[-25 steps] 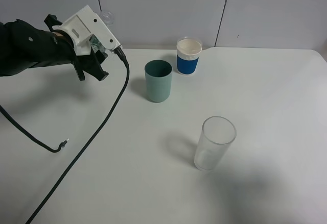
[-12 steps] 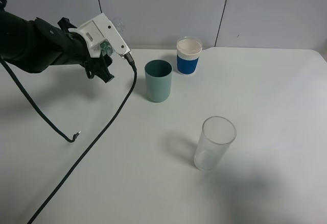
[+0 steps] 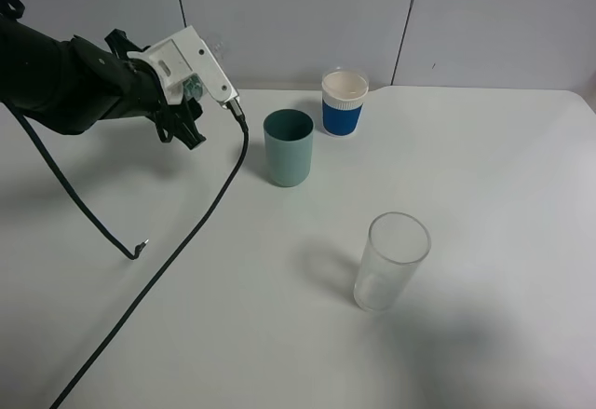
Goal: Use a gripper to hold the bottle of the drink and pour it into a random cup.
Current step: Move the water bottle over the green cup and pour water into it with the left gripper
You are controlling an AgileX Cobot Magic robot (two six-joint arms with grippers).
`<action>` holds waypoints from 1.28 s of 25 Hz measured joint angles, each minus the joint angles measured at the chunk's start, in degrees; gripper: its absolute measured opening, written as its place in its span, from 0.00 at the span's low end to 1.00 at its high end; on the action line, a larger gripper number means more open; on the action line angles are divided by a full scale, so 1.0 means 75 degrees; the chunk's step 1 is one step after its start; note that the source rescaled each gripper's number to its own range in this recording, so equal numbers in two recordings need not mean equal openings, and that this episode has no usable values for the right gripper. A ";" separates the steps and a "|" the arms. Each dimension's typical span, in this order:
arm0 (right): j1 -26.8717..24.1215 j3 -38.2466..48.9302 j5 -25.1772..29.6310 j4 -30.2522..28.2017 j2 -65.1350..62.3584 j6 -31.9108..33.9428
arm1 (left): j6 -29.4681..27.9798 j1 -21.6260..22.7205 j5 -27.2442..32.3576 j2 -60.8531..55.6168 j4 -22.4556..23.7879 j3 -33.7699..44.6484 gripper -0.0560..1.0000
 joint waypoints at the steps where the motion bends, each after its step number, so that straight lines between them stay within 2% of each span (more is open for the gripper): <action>1: 0.0000 0.0000 0.0000 0.0000 0.0000 0.0000 | -0.0005 0.0000 -0.0008 0.0000 0.0000 0.0000 0.05; 5: 0.0000 0.0000 0.0000 0.0000 0.0000 0.0000 | 0.0022 -0.0040 -0.0026 0.0002 -0.0108 0.0000 0.05; 8: 0.0000 0.0000 0.0000 0.0000 0.0000 0.0000 | 0.0384 -0.0074 -0.0061 0.0002 -0.0688 0.0000 0.05; 13: 0.0000 0.0000 0.0000 0.0000 0.0000 0.0000 | 0.2035 -0.0234 -0.0219 0.0008 -0.1822 -0.0006 0.05; 15: 0.0000 0.0000 0.0000 0.0000 0.0000 0.0000 | 0.2469 -0.0311 -0.0231 0.0008 -0.2125 -0.0006 0.05; 21: 0.0000 0.0000 0.0000 0.0000 0.0000 0.0000 | 0.2727 -0.0394 -0.0368 0.0008 -0.2527 -0.0032 0.05; 32: 0.0000 0.0000 0.0000 0.0000 0.0000 0.0000 | 0.3593 -0.0460 -0.0490 0.0008 -0.3852 -0.0288 0.05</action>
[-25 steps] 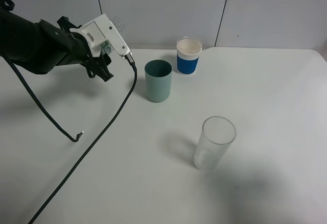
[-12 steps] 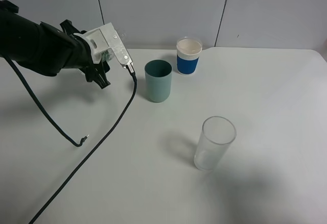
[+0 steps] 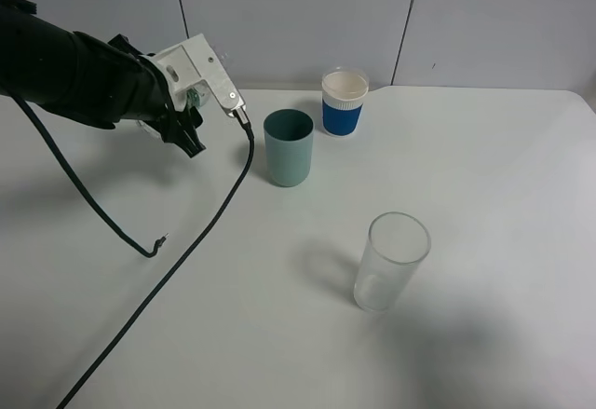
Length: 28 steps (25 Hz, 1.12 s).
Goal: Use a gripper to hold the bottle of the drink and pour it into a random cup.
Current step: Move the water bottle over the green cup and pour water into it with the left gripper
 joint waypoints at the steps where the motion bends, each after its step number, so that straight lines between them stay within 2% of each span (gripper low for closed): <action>1: 0.0000 0.0000 0.0000 0.0000 0.0000 0.0000 | 0.0091 0.0000 -0.0042 0.0000 -0.0122 0.0000 0.05; 8: 0.0000 0.0000 0.0000 0.0000 0.0000 0.0000 | 0.0515 0.0000 -0.0496 0.0000 -0.0642 -0.0002 0.05; 12: 0.0000 0.0000 0.0000 0.0000 0.0000 0.0000 | 0.0565 -0.0040 -0.0674 0.0000 -0.0701 -0.0008 0.05; 28: 0.0000 0.0000 0.0000 0.0000 0.0000 0.0000 | 0.1231 -0.0889 -0.1293 0.0008 -0.0694 -0.0100 0.05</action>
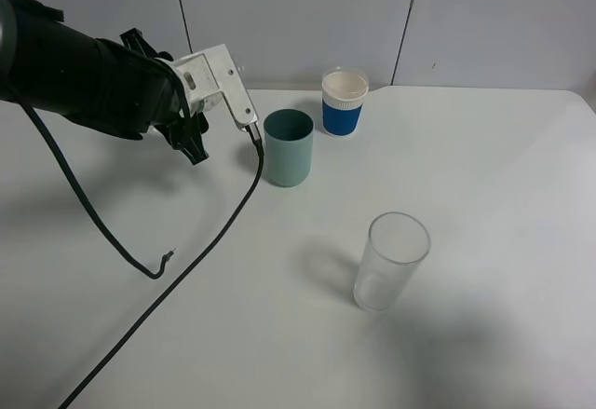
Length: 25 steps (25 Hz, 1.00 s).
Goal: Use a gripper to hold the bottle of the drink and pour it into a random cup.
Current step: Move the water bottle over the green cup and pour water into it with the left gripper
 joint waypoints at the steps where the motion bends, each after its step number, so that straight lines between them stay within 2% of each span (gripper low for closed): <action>1: 0.0000 0.0000 0.0000 0.0000 0.0000 0.0000 | 0.0006 -0.0012 -0.0036 0.0025 -0.0007 -0.0050 0.05; 12: 0.0000 0.0000 0.0000 0.0000 0.0000 0.0000 | 0.0491 -0.0056 -0.0499 0.0577 -0.0271 -0.0579 0.05; 25: 0.0000 0.0000 0.0000 0.0000 0.0000 0.0000 | 0.1224 -0.0504 -0.0684 0.0629 -0.0327 -0.0607 0.05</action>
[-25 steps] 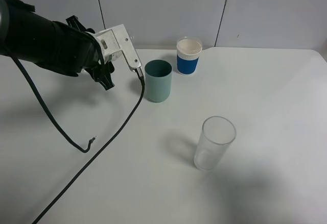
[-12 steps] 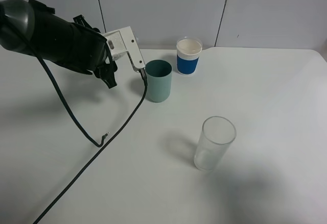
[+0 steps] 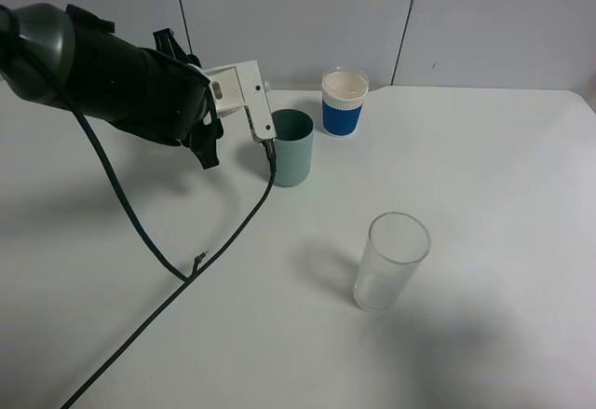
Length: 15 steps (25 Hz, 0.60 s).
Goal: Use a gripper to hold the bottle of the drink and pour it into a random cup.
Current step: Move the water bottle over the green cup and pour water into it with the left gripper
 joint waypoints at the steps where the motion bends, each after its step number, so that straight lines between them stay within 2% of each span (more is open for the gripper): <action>1: 0.0000 0.0000 0.0000 0.0000 0.0000 0.0000 | 0.0047 -0.0009 -0.0010 0.0045 -0.0025 -0.0066 0.05; 8: 0.0000 0.0000 0.0000 0.0000 0.0000 0.0000 | 0.0591 -0.0015 -0.0255 0.0443 -0.0164 -0.0574 0.05; 15: 0.0000 0.0000 0.0000 0.0000 0.0000 0.0000 | 0.1126 -0.0015 -0.0625 0.0581 -0.0171 -0.0615 0.05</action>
